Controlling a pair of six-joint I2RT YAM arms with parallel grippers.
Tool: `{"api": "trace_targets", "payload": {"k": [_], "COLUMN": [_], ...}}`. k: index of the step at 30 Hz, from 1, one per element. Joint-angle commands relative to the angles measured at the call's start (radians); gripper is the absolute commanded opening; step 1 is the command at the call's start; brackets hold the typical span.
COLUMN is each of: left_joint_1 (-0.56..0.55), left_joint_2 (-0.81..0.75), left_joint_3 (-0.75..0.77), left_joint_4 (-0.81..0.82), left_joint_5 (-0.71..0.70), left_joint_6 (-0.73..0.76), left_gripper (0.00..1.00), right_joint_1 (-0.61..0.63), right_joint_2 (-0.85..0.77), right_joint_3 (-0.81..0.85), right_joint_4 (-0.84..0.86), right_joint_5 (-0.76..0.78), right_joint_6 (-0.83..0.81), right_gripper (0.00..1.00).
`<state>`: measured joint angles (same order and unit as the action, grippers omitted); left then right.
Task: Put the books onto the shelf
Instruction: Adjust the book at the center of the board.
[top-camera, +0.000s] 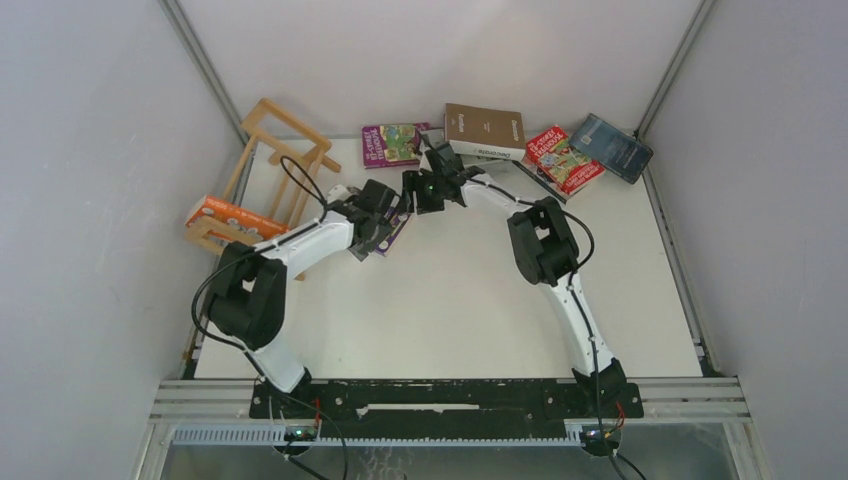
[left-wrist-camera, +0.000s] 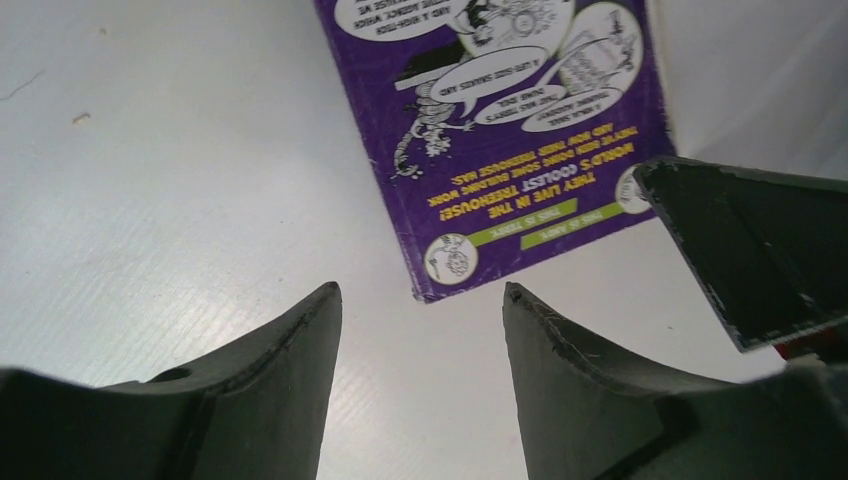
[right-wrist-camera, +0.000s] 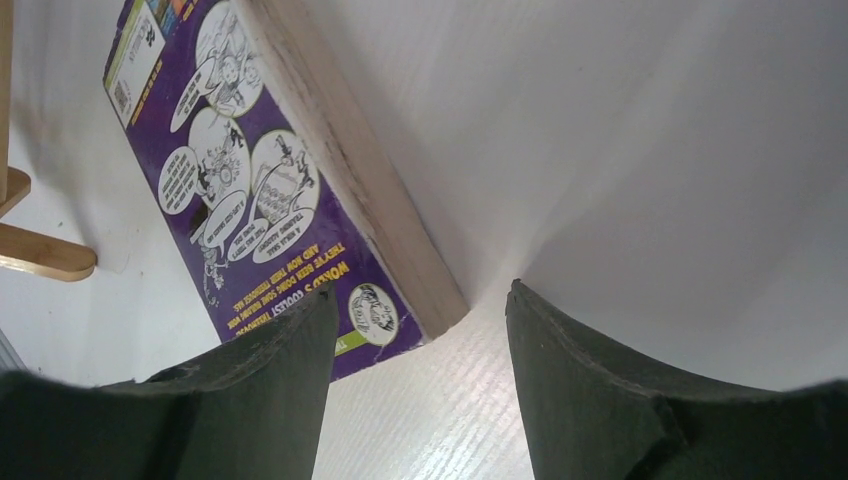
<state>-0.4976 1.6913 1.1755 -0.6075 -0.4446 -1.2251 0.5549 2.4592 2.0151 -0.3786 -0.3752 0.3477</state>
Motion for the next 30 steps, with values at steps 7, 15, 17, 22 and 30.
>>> {"api": "trace_targets", "payload": {"k": [7, 15, 17, 22, 30], "left_joint_1": [-0.006, -0.004, -0.003, 0.001, 0.004], "left_joint_2": [0.040, 0.112, 0.123, 0.134, 0.136], "left_joint_3": [-0.107, -0.075, -0.073, -0.074, -0.065], "left_joint_4": [0.071, 0.086, 0.086, 0.090, 0.099], "left_joint_5": [-0.068, -0.078, -0.074, -0.060, -0.037], "left_joint_6": [-0.065, -0.047, -0.044, -0.044, -0.035], "left_gripper": [0.65, 0.65, 0.65, 0.65, 0.65], "right_joint_1": [0.045, 0.034, 0.033, 0.033, 0.029], "right_joint_2": [0.014, 0.076, 0.103, 0.168, 0.176], "right_joint_3": [0.026, 0.115, 0.172, 0.305, 0.306], "right_joint_4": [-0.032, -0.122, -0.178, -0.315, -0.378], "right_joint_5": [-0.012, -0.041, -0.050, -0.068, -0.156], "right_joint_6": [-0.049, -0.076, -0.083, -0.085, -0.046], "right_gripper": [0.70, 0.66, 0.62, 0.49, 0.06]}}
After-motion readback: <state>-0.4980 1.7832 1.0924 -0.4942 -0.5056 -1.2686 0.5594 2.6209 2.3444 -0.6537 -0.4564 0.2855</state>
